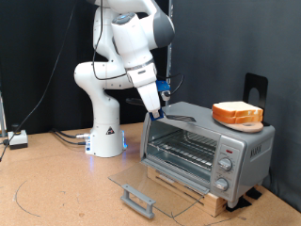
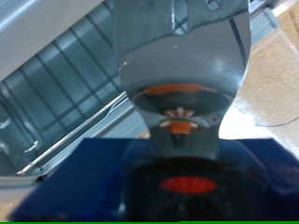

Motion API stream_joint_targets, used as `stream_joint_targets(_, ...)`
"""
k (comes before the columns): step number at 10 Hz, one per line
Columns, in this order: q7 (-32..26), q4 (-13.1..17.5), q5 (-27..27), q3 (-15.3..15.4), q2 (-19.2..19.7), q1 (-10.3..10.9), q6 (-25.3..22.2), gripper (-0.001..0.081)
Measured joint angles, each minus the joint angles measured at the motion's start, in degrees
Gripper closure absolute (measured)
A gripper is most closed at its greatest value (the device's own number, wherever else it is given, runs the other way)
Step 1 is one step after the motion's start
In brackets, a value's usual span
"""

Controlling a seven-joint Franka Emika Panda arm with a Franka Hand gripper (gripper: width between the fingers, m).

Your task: Make a piece of toast with the oven

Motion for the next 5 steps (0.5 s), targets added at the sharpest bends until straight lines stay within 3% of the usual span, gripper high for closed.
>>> stream_joint_targets(2,-0.8,0.5,-1.4,0.4,0.0,0.1,-1.5,0.041)
stream_joint_targets(5,-1.2,1.5,2.1,0.6,0.0,1.6,-1.4,0.041)
